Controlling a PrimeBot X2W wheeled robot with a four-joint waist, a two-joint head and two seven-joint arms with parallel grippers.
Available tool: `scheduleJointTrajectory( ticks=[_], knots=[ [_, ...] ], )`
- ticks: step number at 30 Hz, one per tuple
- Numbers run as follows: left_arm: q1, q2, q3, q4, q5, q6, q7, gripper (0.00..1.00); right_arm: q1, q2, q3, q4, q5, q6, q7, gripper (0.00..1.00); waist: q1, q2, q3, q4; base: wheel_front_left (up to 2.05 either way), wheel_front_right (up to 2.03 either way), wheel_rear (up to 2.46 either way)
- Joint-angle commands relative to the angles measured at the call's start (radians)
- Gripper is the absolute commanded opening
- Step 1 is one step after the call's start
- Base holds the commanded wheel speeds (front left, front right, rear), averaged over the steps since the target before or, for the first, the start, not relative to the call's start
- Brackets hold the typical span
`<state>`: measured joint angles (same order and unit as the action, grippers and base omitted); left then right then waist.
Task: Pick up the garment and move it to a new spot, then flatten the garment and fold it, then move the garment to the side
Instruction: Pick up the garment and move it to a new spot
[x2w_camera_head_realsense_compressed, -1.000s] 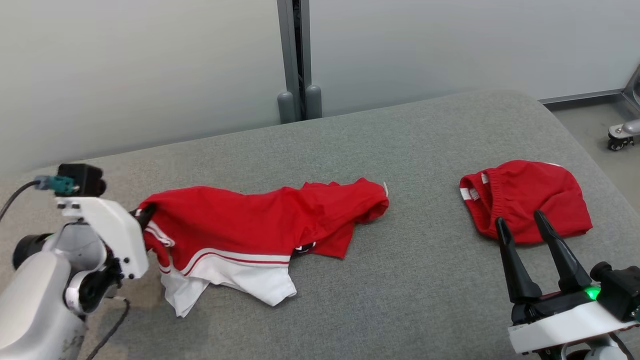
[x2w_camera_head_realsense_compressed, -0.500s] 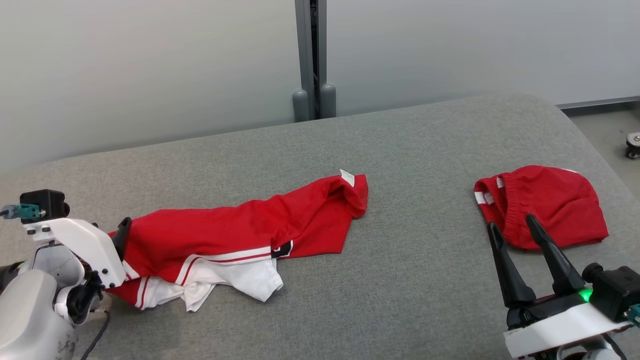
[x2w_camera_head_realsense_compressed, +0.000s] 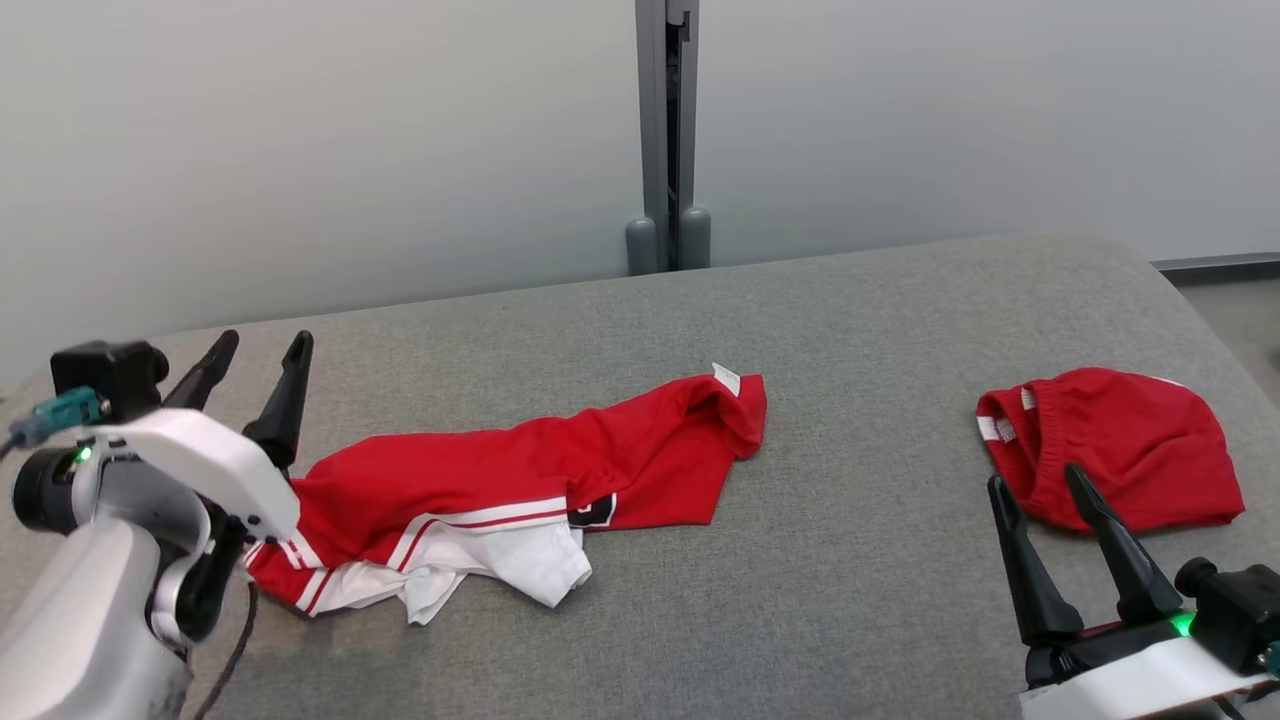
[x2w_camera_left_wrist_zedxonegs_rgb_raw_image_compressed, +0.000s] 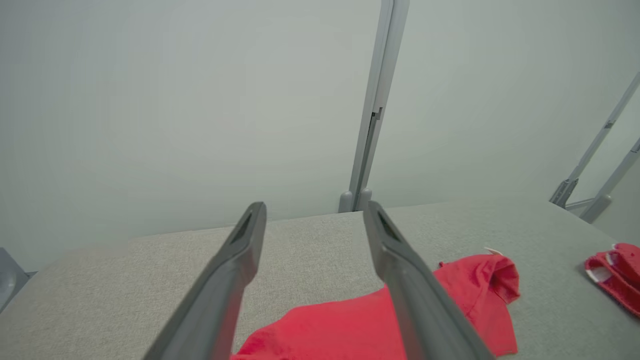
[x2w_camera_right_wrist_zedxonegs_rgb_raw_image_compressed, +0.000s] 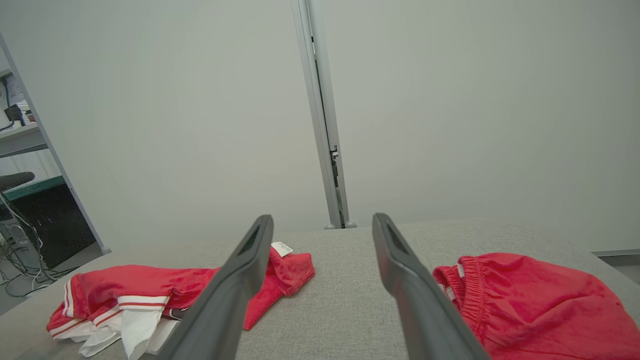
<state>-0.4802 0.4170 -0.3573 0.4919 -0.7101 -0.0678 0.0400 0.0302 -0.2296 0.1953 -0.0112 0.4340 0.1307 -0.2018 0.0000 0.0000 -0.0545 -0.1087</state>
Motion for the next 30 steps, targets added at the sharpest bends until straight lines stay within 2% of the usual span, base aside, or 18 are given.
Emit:
scheduleJointTrajectory(
  ticks=[1,8,17,23,30],
  knots=[
    [0.029,0.005,0.007,-0.031,0.009,0.017,-0.015,1.00,0.009,-0.004,-0.007,-0.003,0.003,0.001,-0.001,1.00,0.0000,0.0000,-0.005,0.005,0.00,0.00,0.00],
    [0.229,0.007,0.013,-0.279,0.060,0.130,-0.131,1.00,0.054,0.011,-0.047,-0.008,0.002,0.001,-0.006,1.00,0.0000,0.0000,-0.011,0.030,0.00,0.00,0.00],
    [0.451,-0.054,0.026,-0.434,0.082,0.250,-0.252,1.00,0.097,0.035,-0.072,-0.019,-0.007,0.001,-0.014,1.00,0.0000,0.0000,-0.012,0.034,0.00,0.00,0.00],
    [0.522,-0.085,0.012,-0.465,0.125,0.279,-0.289,1.00,0.119,0.038,-0.078,-0.032,-0.013,0.001,-0.006,1.00,0.0000,0.0000,-0.014,0.040,0.00,0.00,0.00],
    [0.542,-0.102,0.004,-0.460,0.151,0.282,-0.298,1.00,0.116,0.030,-0.086,-0.042,-0.014,0.001,0.005,1.00,0.0000,0.0000,-0.017,0.047,0.00,0.00,0.00]
  ],
)
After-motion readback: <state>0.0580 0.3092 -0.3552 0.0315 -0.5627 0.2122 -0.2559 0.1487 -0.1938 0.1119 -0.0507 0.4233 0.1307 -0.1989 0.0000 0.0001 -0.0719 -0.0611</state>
